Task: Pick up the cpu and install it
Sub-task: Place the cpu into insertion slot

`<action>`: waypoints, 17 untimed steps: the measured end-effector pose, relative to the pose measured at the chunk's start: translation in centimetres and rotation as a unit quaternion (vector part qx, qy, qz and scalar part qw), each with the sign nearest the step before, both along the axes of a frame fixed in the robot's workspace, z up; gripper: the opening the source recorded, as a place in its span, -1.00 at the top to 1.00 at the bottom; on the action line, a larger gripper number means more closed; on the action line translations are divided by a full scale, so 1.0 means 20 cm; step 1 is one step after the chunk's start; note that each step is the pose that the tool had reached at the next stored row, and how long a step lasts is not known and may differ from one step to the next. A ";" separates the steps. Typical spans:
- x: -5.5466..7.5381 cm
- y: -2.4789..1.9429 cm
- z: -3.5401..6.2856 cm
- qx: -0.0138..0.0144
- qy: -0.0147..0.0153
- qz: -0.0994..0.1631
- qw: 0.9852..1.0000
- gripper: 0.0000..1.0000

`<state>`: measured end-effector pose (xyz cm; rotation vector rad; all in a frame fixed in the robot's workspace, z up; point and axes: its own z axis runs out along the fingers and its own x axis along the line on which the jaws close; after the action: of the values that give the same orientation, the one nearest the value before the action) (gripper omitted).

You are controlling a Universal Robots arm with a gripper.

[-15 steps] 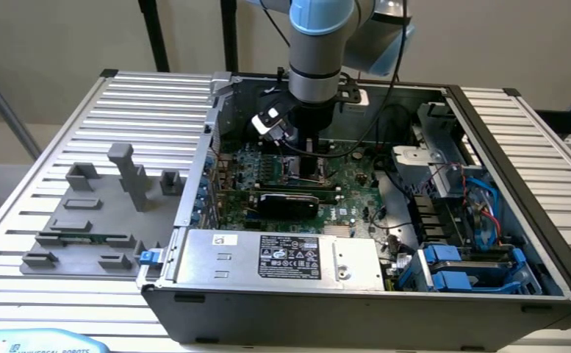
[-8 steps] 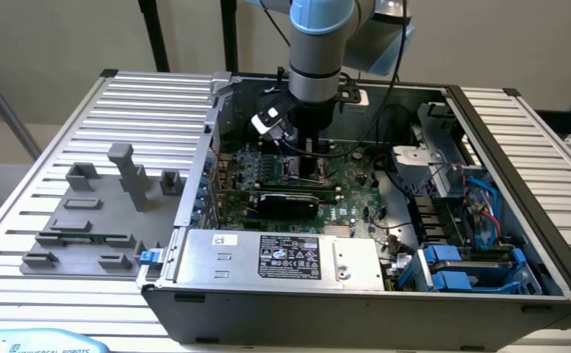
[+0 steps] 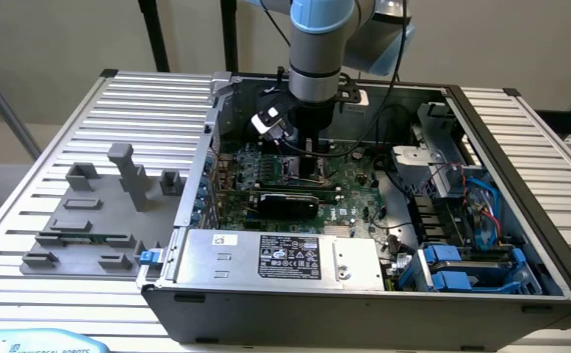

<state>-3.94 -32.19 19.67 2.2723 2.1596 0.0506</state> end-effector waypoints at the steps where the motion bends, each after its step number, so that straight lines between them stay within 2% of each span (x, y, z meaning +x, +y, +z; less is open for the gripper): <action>1: 0.00 0.000 0.001 0.000 0.000 0.000 1.000 -0.11; 17: 0.01 0.000 0.031 -0.001 0.002 0.000 1.000 -0.08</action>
<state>-3.81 -32.19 20.29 2.2731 2.1604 0.0440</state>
